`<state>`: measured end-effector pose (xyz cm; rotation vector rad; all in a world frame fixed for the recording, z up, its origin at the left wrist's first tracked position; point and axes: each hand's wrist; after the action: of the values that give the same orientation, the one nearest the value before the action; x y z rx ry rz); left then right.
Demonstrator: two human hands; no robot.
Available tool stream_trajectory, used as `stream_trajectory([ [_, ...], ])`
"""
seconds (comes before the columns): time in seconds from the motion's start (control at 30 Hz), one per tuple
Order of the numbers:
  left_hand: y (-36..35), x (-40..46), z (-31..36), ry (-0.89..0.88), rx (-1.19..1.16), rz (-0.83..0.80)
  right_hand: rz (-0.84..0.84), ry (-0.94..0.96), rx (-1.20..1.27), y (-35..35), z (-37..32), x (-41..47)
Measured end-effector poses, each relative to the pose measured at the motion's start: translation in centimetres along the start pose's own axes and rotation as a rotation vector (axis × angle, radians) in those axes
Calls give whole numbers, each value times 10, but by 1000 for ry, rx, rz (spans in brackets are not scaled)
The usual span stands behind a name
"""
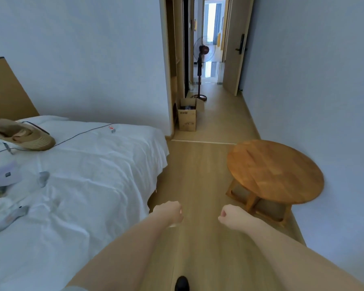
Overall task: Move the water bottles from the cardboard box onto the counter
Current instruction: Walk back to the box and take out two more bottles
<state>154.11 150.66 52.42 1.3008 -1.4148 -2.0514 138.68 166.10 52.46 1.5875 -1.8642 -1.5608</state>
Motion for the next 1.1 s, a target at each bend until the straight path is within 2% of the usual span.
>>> stream_trajectory([
  [0.17,67,119,1,-25,-9,21,27,0,-25,66,-5,112],
  [0.37,154,242,18,-60,89,70,21,-14,-78,140,-15,223],
  [0.53,187,323,43,-132,188,19,-2,-29,-89,180,2,312],
  [0.7,226,429,58,-80,160,-39,-39,-17,-79,223,25,417],
  [0.87,293,537,100,-64,203,12,-13,-4,-84,301,55,523],
  [1.0,351,612,136,-91,160,62,13,-14,-175,372,73,594],
  [1.1,379,662,145,-92,182,35,1,9,-266,407,80,643],
])
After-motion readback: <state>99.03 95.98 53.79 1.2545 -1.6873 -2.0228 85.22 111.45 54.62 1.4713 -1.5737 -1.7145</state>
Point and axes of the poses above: each hand's wrist, its own x-axis towards the middle knuckle, its own y-axis out of the back of the hand, z = x × y, and after that the axes turned 11 degrees about y, right-handed
